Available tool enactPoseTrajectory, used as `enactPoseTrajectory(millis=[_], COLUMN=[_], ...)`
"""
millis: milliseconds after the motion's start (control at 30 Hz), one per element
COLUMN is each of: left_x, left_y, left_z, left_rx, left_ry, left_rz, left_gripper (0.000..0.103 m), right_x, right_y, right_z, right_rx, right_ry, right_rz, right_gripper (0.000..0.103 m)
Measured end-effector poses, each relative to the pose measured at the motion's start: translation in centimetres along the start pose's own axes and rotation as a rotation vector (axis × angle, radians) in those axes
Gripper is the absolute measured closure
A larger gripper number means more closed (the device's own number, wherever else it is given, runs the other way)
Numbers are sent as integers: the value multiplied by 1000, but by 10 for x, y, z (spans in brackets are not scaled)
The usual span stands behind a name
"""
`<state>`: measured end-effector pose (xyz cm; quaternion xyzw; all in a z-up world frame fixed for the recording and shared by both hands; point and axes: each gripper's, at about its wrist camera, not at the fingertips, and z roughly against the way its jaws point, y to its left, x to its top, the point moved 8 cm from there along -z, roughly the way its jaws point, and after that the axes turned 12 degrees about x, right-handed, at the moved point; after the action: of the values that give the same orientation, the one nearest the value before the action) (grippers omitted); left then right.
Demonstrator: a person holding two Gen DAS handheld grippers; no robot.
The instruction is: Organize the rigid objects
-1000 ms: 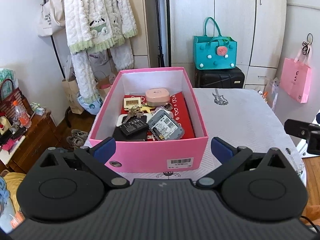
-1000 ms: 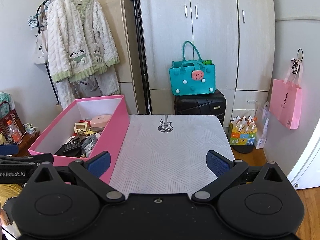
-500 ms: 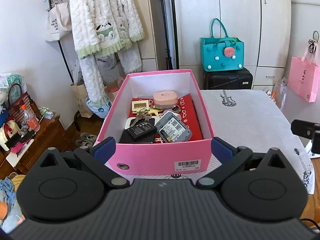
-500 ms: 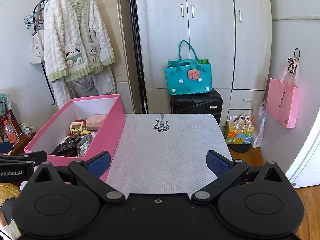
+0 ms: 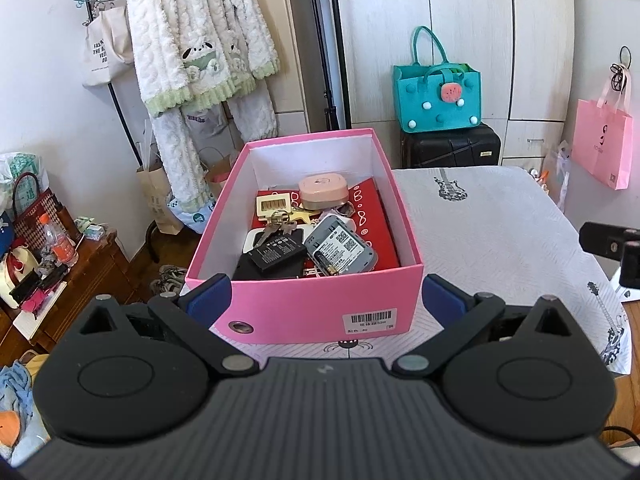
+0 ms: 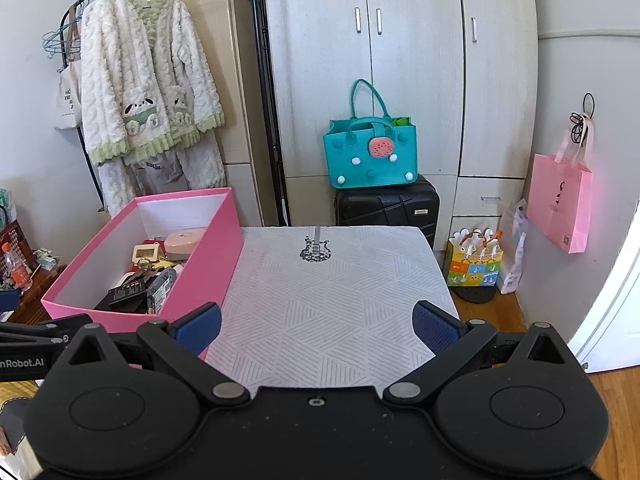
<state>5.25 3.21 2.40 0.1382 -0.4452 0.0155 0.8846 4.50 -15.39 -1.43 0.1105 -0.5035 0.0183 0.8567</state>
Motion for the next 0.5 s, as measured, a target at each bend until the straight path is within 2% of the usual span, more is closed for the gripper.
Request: enactPoseTrajectory(millis=[100, 500], left_x=[0, 0], left_y=[2, 0], left_z=[1, 3], left_rx=[20, -10], left_ry=[-15, -27], left_rz=[3, -9], left_gripper=[0, 0], right_x=[-1, -5], right_y=[1, 1], right_z=[1, 6], right_rx=[1, -24], right_ry=[-3, -13], right_rz=[1, 11], right_gripper=[0, 0])
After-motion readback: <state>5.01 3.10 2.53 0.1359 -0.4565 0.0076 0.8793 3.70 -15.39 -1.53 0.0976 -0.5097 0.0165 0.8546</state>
